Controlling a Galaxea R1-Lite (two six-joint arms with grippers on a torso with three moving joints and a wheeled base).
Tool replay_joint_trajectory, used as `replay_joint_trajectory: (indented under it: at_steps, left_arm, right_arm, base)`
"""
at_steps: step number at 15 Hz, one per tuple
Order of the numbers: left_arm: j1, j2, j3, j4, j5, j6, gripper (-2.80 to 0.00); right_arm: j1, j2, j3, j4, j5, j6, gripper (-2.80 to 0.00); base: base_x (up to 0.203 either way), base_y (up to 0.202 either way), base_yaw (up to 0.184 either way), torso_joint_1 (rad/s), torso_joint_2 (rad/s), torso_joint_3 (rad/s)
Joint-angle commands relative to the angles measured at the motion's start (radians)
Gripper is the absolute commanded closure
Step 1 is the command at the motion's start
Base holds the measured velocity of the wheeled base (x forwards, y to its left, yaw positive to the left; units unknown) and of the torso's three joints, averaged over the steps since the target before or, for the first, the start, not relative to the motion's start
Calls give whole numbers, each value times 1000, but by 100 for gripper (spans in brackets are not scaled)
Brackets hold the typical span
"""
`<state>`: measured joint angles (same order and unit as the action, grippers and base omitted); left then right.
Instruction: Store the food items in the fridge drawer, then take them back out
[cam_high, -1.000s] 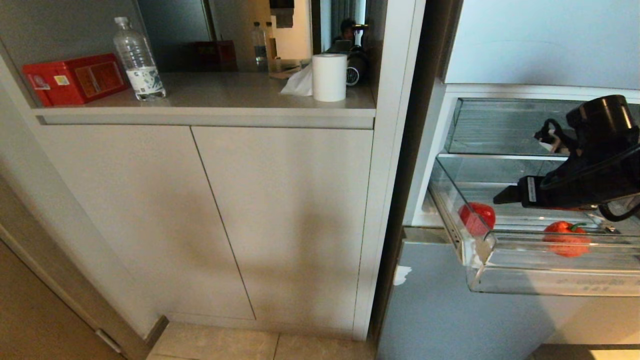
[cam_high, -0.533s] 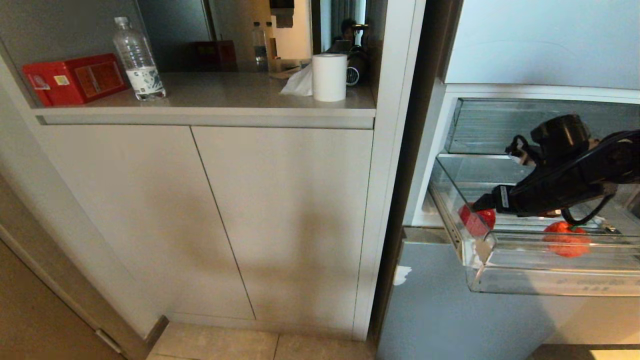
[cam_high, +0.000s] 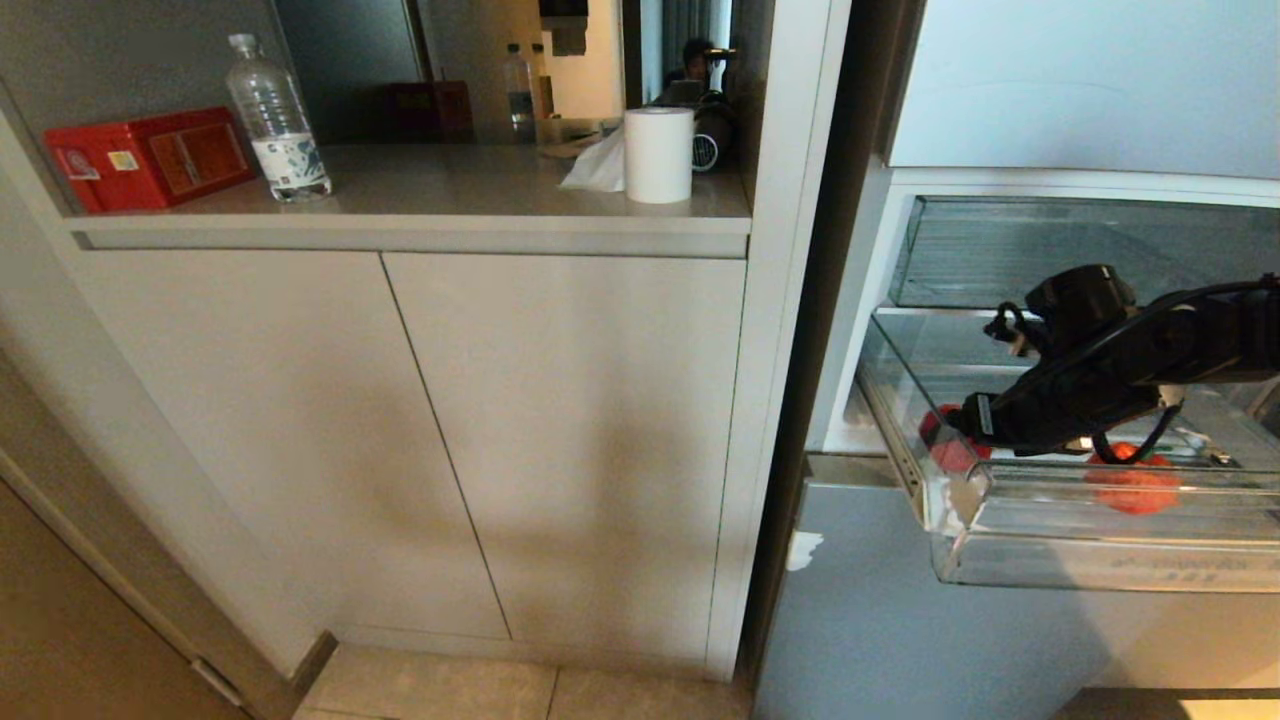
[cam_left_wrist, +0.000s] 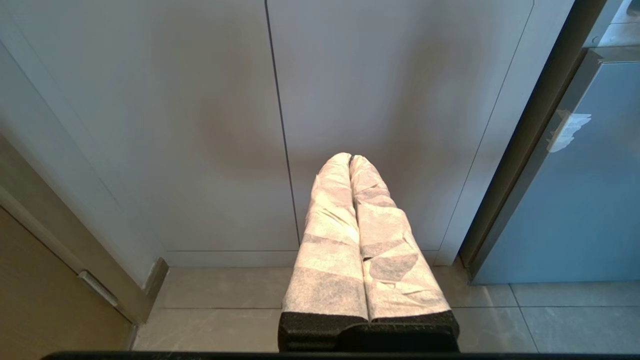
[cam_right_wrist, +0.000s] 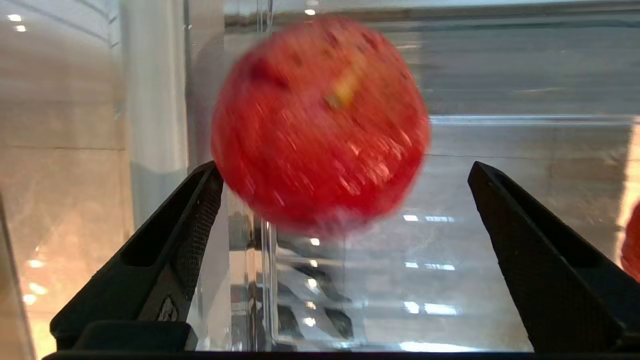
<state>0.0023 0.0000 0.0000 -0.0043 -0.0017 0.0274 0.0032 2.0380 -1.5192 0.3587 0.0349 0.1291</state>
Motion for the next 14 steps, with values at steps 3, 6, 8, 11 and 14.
replay_joint_trajectory:
  at_steps: [3,6,8,11,14]
  left_arm:
    - [1,2,2,0,0,0,0]
    - [1,2,2,0,0,0,0]
    - [-1,2,2,0,0,0,0]
    - [1,2,2,0,0,0,0]
    - [1,2,2,0,0,0,0]
  right_arm:
    - [6,40,-22,2,2,8,0]
    - [6,44,-30,2,2,11,0]
    - [8,43,-36,-1,2,14,0]
    - [8,2,-37,0,1,24,0]
    - [7,-129,-14,3,-2,22,0]
  base:
    - [0,0,0,0,0,0]
    - [0,0,0,0,0,0]
    - [0,0,0,0,0,0]
    - [0,0,0,0,0,0]
    - [0,0,0,0,0,0]
